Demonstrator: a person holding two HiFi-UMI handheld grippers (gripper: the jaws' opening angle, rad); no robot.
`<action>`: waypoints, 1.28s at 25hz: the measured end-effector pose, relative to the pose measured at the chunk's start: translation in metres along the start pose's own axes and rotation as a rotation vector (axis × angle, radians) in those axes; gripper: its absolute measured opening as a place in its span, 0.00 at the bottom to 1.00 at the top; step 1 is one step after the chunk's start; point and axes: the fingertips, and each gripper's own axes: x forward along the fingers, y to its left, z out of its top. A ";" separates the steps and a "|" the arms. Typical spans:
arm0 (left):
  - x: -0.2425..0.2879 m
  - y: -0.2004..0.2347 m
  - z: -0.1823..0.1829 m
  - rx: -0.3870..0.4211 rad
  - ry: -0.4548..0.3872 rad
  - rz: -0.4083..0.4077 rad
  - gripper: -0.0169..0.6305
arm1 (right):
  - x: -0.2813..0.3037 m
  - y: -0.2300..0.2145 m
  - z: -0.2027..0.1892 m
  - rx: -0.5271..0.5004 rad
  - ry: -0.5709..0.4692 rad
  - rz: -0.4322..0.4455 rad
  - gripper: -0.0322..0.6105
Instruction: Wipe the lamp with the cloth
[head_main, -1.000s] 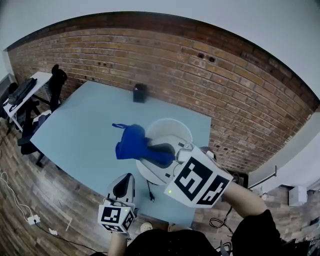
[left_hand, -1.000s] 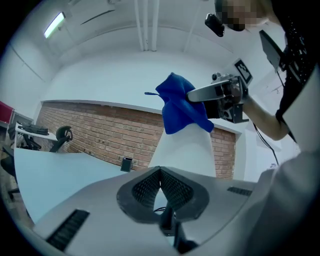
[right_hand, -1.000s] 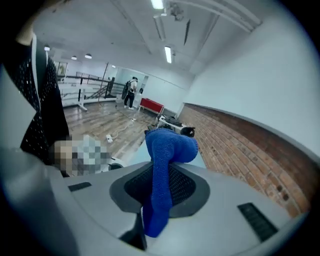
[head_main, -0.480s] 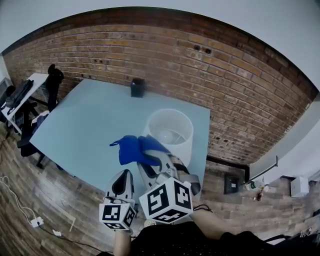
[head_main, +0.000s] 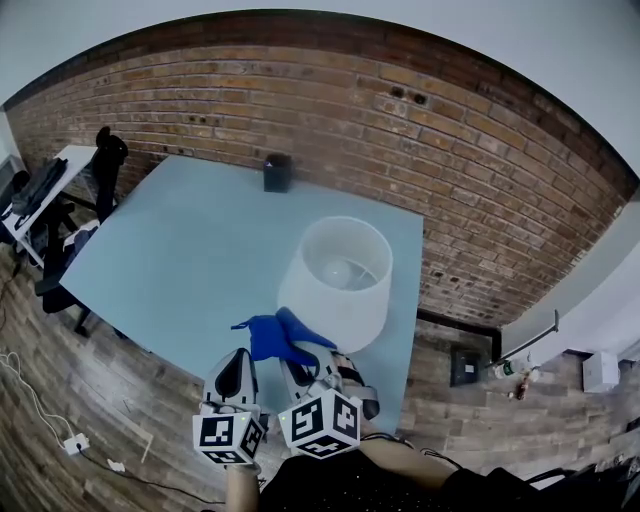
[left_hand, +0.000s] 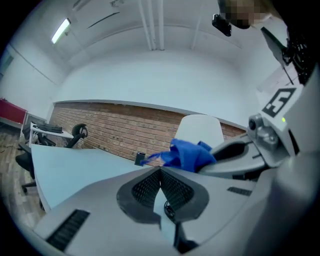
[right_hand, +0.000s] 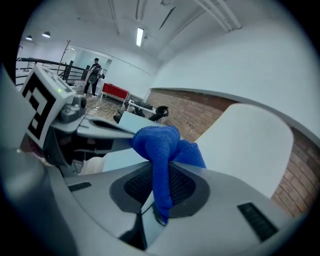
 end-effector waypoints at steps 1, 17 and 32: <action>0.000 0.002 -0.001 -0.001 0.003 0.004 0.04 | 0.004 0.010 -0.009 0.012 0.020 0.036 0.15; 0.013 -0.006 0.012 0.042 0.000 -0.047 0.04 | -0.139 -0.141 0.072 -0.016 -0.362 -0.135 0.15; 0.018 -0.020 -0.007 0.055 0.054 -0.075 0.04 | -0.070 -0.054 -0.096 0.166 -0.131 0.091 0.15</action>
